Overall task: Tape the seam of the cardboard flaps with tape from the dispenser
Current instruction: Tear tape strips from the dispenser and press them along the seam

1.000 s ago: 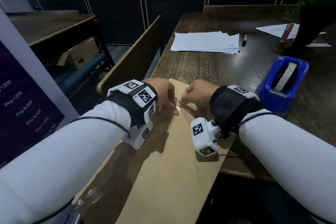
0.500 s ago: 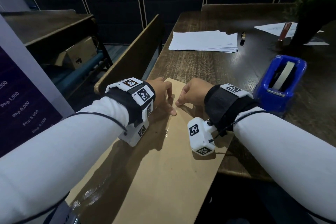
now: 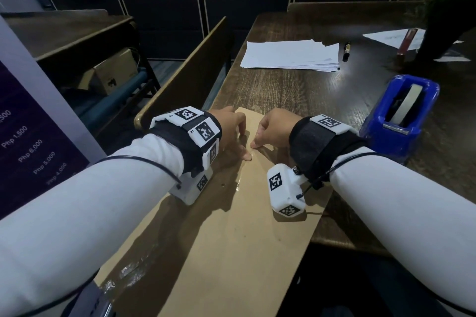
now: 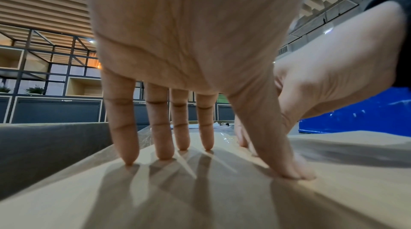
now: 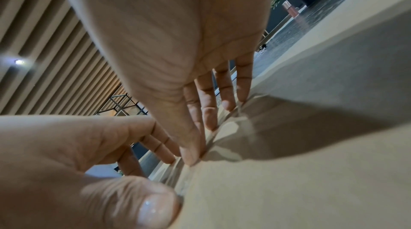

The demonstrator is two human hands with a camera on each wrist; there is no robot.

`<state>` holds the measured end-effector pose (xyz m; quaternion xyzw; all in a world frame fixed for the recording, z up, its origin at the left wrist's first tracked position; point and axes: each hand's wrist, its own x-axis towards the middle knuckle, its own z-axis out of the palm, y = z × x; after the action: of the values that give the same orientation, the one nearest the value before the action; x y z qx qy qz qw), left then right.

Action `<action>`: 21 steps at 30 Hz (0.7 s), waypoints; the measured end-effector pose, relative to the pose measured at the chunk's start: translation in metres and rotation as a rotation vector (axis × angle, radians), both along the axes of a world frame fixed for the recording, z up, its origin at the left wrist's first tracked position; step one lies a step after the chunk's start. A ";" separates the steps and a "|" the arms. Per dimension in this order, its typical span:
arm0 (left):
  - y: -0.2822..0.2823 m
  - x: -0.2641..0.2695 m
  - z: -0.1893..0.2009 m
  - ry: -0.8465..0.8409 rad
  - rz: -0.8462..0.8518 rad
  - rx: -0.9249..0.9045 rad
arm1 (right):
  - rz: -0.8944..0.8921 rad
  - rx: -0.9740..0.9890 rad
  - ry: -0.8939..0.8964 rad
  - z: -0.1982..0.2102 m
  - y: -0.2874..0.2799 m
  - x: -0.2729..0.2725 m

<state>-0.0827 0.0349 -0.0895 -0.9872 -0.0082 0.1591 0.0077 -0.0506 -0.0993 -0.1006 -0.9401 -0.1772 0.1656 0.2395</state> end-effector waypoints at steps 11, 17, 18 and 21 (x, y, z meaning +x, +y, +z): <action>0.001 -0.001 0.000 -0.009 -0.004 0.026 | 0.010 -0.156 0.073 0.004 0.003 0.015; 0.000 -0.002 0.001 -0.005 -0.002 0.034 | 0.055 -0.216 0.122 0.012 -0.001 0.026; 0.000 -0.002 0.001 -0.007 -0.002 0.036 | 0.059 -0.223 0.116 0.013 -0.002 0.028; 0.001 -0.003 0.000 -0.023 -0.005 0.037 | 0.086 -0.305 0.123 0.014 -0.002 0.029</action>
<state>-0.0857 0.0363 -0.0893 -0.9887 -0.0086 0.1475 0.0264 -0.0218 -0.1011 -0.0863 -0.9452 -0.1752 0.2578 0.0969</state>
